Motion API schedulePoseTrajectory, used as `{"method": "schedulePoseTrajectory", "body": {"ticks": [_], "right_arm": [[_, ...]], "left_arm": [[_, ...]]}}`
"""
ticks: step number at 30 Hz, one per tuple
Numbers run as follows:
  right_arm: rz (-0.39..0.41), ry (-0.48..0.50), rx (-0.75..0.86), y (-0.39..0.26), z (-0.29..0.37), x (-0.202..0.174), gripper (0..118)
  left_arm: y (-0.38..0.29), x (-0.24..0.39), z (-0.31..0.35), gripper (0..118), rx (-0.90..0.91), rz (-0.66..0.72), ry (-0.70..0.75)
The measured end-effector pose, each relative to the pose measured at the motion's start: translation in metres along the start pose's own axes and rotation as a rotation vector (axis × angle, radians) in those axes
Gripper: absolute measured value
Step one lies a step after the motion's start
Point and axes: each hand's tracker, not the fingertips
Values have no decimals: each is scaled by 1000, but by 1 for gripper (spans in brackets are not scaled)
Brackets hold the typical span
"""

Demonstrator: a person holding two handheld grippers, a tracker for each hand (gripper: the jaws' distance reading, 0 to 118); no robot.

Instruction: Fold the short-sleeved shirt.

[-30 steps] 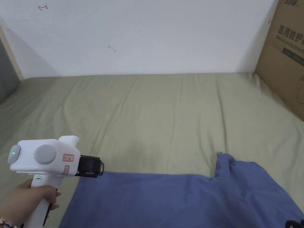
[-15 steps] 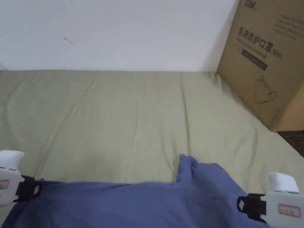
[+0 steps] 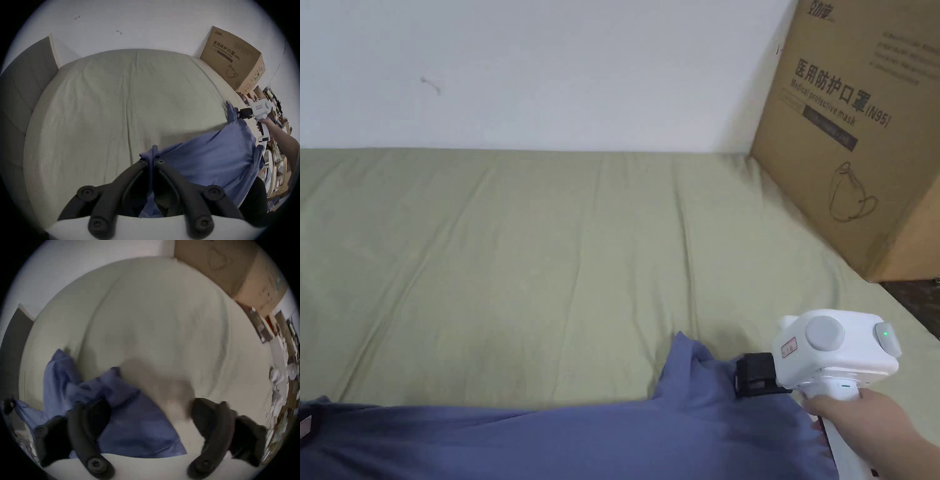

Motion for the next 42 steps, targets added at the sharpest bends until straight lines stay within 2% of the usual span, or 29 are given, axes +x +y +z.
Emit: {"method": "schedulePoseTrajectory", "body": {"ticks": [1, 2, 3, 5, 6, 9, 10, 14, 15, 18, 19, 24, 28, 29, 30, 31, 32, 33, 34, 35, 38, 42], "right_arm": [[20, 29, 18, -2, 5, -3, 64], [52, 111, 143, 1, 10, -10, 42], [92, 104, 142, -8, 26, -21, 3], [112, 116, 145, -13, 36, -25, 2], [88, 91, 154, -15, 44, -20, 2], [-55, 183, 271, -22, 88, -2, 2], [-114, 217, 234, -37, 117, -5, 2], [-191, 268, 339, -84, 192, 6, 2], [-207, 295, 347, -81, 206, 24, 2], [-222, 318, 365, -128, 246, 31, 2], [-219, 325, 369, -133, 247, 46, 2], [-205, 320, 337, -221, 247, 60, 2], [-232, 261, 179, -284, 202, 70, 2], [-246, 255, 162, -294, 193, 72, 2], [-260, 248, 151, -304, 184, 74, 2], [-269, 238, 155, -310, 177, 77, 7], [-277, 231, 156, -314, 176, 77, 20], [-281, 224, 159, -316, 177, 76, 56], [-280, 202, 168, -318, 180, 75, 88], [-282, 174, 181, -319, 179, 80, 97], [-267, 183, 259, -315, 202, 74, 118], [-186, 245, 373, -306, 242, 40, 118]], "left_arm": [[-3, 2, -2, 4, -4, -1, 2], [-3, 2, -3, 4, -5, 0, 2], [-4, 1, -2, 4, -5, 4, 0], [-8, 9, 5, 4, 10, 22, -11], [-8, 10, 10, 4, 26, 39, -30], [-6, 4, 30, 4, 74, 97, -50], [-6, 3, 38, 4, 92, 115, -64], [-18, 11, 71, 4, 130, 112, -76], [-24, 12, 79, 4, 141, 112, -82], [-48, 23, 109, 4, 165, 115, -100], [-60, 26, 116, 4, 169, 118, -107], [-136, 47, 135, 4, 129, 138, -109], [-207, 60, 127, 6, 54, 186, -113], [-220, 58, 122, 9, 31, 204, -120], [-234, 60, 118, 23, 9, 215, -115], [-244, 63, 116, 40, -8, 231, -102], [-250, 65, 115, 59, -23, 244, -90], [-254, 63, 115, 83, -28, 245, -65], [-256, 63, 118, 99, -22, 250, -43], [-257, 63, 124, 107, -10, 259, -36], [-249, 61, 148, 114, 81, 305, -52], [-222, 67, 180, 114, 245, 297, -51]]}}
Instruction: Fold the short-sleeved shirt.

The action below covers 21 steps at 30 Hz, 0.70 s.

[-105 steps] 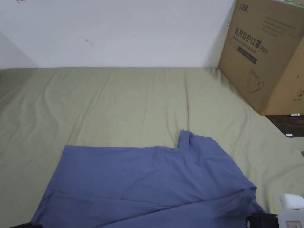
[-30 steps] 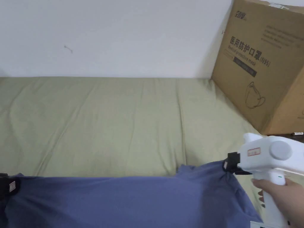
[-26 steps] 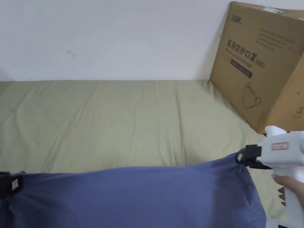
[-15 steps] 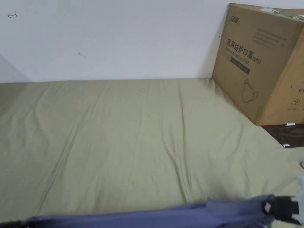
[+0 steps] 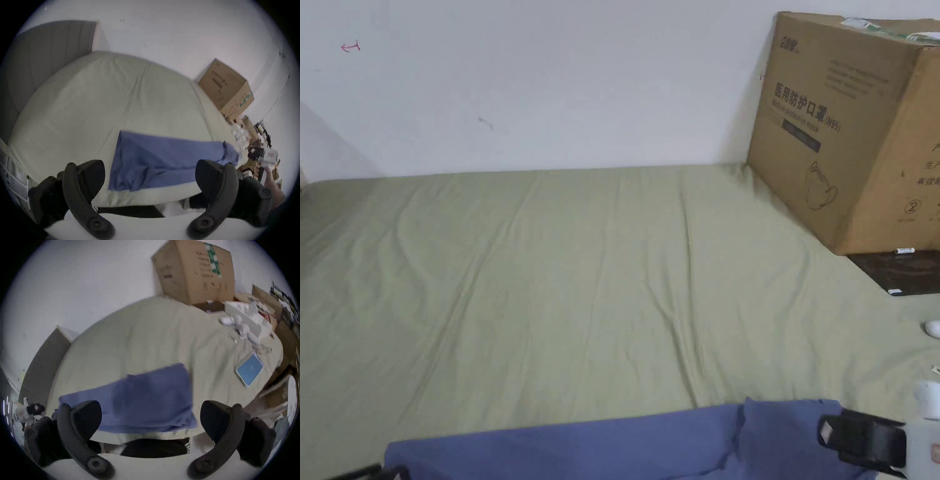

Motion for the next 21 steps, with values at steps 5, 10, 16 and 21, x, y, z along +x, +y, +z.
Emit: {"method": "schedulePoseTrajectory", "body": {"ticks": [5, 10, 16, 21], "right_arm": [[162, -44, 106, 6, 19, -72, 117], [201, -9, 147, -6, 9, -116, 0], [251, -41, 152, -19, 0, -129, 0], [255, -49, 164, -28, 10, -130, 0]], "left_arm": [[22, 51, 16, 113, 126, -73, 87], [12, 77, 5, 2, 147, -207, 180], [-6, 84, -3, 1, 119, -149, 157], [-3, 76, 6, 2, 116, -138, 160]]}}
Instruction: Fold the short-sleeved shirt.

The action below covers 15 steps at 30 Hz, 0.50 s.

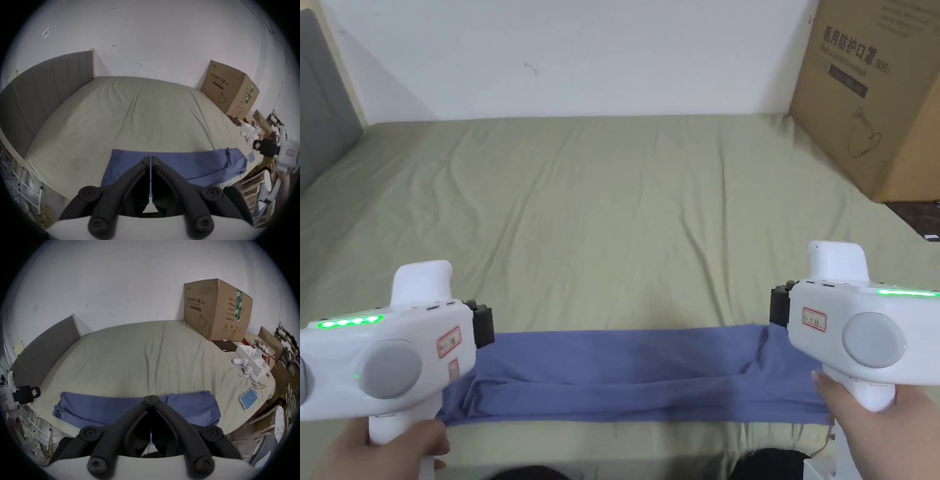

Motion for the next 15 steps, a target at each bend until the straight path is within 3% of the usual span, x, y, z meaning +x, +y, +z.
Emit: {"method": "schedulePoseTrajectory", "body": {"ticks": [4, 5, 6, 8, 9, 13, 15], "right_arm": [[-17, 21, -25, -6, 3, 12, 0], [-21, 12, -31, -8, 3, 15, 0], [-27, 12, -35, -8, 2, 18, 0], [-47, 27, -46, -10, 8, 17, 0], [-54, 30, -52, -10, 9, 19, 0], [-76, 39, -81, -10, 13, 22, 0], [-79, 37, -90, -11, 14, 22, 0]], "left_arm": [[9, -54, 0, 4, -7, 169, -152], [10, -71, -4, 11, -17, 211, -219], [13, -79, -2, 33, -42, 255, -256], [14, -101, -15, 93, -106, 292, -326], [11, -111, -25, 118, -152, 292, -353], [2, -156, -62, 118, -238, 377, -418], [-13, -144, -73, 118, -284, 443, -449]]}}
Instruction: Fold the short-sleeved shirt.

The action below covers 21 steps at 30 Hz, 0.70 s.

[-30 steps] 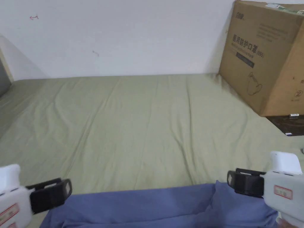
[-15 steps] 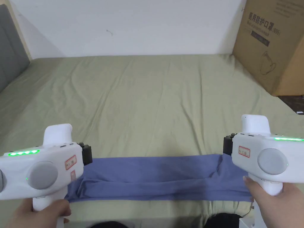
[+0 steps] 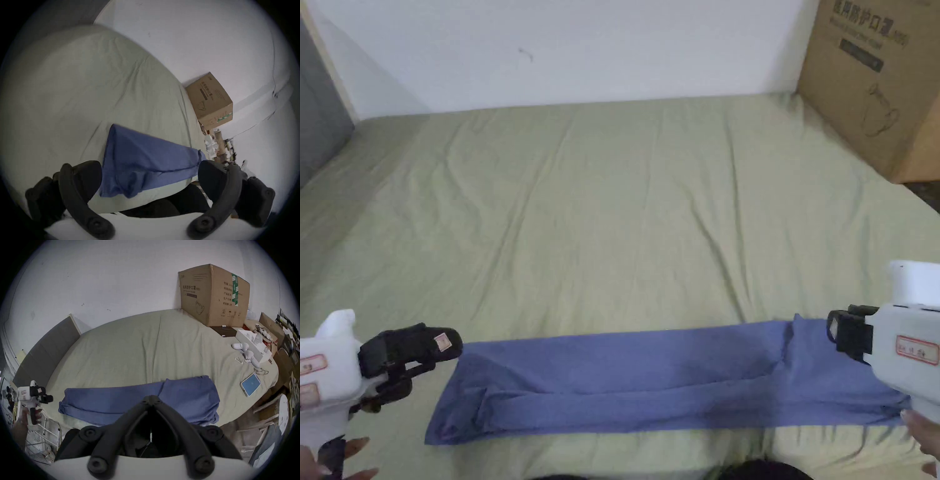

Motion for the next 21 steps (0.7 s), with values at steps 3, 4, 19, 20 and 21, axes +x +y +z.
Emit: {"method": "schedulePoseTrajectory", "body": {"ticks": [3, 4, 19, 20, 21], "right_arm": [[26, -4, -37, 1, -3, -1, 0], [43, -3, -47, 1, -6, -2, 0], [45, 41, -165, 9, -47, -20, 0], [52, 49, -174, 8, -48, -23, 0], [62, 53, -175, 9, -49, -24, 0]], "left_arm": [[4, -56, -29, 118, -77, 154, -116], [3, -71, -41, 118, -103, 206, -160], [-7, -99, -108, 4, -90, 286, -246], [-6, -89, -104, 4, -88, 196, -134], [-6, -77, -99, 4, -79, 145, -62]]}}
